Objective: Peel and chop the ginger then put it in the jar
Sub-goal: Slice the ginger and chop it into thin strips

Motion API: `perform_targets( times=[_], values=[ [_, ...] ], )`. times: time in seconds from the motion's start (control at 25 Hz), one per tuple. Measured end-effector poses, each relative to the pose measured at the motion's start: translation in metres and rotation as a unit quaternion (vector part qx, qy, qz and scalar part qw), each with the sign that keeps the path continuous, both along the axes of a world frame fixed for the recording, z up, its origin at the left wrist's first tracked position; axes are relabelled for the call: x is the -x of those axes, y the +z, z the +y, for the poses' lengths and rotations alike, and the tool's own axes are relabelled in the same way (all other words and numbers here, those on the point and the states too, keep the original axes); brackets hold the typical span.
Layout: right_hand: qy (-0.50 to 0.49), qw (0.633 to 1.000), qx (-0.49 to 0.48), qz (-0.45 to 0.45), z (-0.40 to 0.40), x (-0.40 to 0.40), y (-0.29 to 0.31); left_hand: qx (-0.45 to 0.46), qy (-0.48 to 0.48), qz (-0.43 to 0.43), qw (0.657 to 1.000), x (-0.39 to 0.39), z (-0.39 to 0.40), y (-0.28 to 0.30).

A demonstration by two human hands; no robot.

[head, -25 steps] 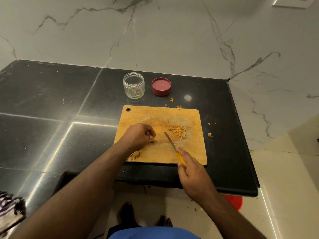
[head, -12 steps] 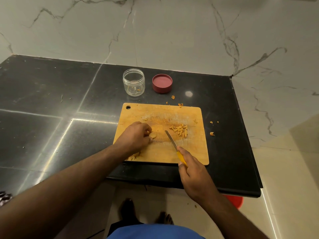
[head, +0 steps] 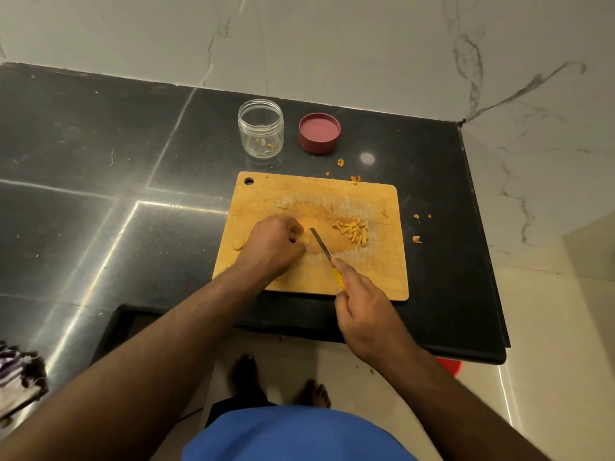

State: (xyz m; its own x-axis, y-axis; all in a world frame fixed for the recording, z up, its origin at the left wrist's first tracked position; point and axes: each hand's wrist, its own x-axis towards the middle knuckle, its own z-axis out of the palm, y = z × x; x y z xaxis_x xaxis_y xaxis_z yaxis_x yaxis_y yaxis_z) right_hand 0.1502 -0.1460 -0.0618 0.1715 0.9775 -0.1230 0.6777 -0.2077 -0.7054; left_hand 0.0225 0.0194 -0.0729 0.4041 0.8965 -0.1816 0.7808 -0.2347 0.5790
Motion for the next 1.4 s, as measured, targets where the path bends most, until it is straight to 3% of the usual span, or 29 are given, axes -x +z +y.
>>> perform_targets(
  times=[0.8, 0.92, 1.08, 1.4],
  values=[
    [0.014, 0.997, 0.043, -0.058, -0.016, 0.015, 0.004, -0.033, 0.027, -0.004, 0.999, -0.005, -0.006, -0.003],
    [0.017, 0.991, 0.007, -0.132, -0.024, 0.010, 0.002, -0.028, 0.024, -0.009, 0.999, -0.003, -0.006, -0.004],
    [-0.028, 0.999, -0.007, -0.033, -0.019, 0.008, 0.007, -0.023, 0.013, -0.010, 1.000, -0.001, -0.006, -0.004],
    [0.020, 0.999, -0.009, -0.033, 0.004, 0.013, 0.000, -0.019, 0.016, -0.008, 1.000, -0.001, -0.004, -0.001]
  ],
)
